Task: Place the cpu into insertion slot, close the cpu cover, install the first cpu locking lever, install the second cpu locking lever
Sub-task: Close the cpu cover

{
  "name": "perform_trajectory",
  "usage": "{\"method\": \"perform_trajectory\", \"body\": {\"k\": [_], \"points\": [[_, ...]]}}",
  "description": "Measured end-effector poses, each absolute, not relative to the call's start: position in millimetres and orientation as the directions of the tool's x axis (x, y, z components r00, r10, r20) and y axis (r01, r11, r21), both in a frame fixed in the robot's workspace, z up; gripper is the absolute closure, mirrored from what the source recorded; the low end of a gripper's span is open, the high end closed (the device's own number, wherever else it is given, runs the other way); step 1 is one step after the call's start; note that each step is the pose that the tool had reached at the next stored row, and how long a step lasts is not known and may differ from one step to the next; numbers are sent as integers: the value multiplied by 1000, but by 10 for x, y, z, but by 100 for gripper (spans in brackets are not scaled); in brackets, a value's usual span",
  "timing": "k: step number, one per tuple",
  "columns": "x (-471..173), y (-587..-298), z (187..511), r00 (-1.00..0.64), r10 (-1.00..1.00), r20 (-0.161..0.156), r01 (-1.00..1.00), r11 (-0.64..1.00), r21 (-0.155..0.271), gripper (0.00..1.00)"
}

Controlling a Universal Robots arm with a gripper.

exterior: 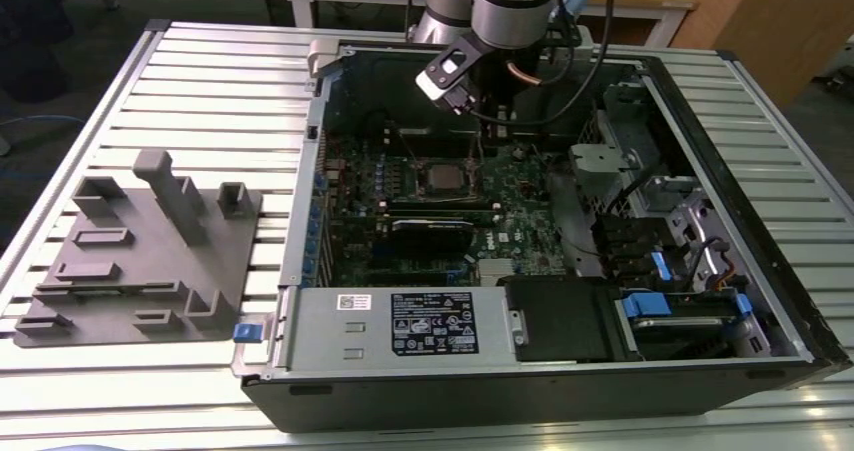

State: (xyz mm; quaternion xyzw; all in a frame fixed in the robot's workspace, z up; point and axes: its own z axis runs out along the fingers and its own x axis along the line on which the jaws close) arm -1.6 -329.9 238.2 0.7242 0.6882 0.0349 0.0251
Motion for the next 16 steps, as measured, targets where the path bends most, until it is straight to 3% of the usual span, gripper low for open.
{"method": "perform_trajectory", "body": {"k": [16], "points": [[-87, -3299, 2374, 50, 999, 16, 995, -52, 85, 89]]}}
